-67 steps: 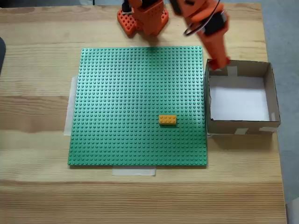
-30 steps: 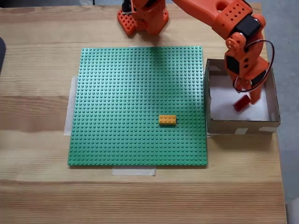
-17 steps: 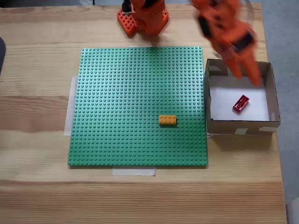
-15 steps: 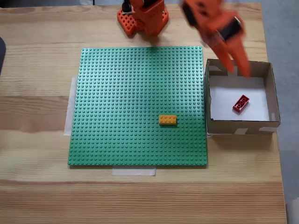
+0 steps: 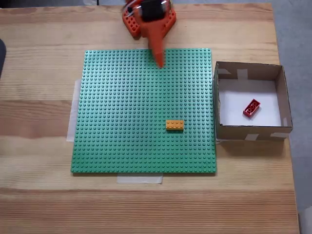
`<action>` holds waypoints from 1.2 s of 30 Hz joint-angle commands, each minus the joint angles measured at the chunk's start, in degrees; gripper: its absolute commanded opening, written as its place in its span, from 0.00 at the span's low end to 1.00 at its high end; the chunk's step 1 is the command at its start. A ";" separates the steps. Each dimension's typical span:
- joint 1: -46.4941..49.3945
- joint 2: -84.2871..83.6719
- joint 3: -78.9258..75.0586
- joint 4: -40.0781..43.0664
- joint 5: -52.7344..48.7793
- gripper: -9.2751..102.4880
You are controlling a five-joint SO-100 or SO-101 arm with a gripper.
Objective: Pick the red lego block and put it in the box.
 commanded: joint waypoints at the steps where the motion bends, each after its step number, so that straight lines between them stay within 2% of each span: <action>1: 5.01 5.01 7.73 -2.46 2.90 0.07; 7: 8.53 13.18 20.92 -3.69 5.98 0.07; 17: 9.93 23.91 39.90 -6.77 2.81 0.07; 36: 10.90 23.99 41.84 -6.33 2.37 0.07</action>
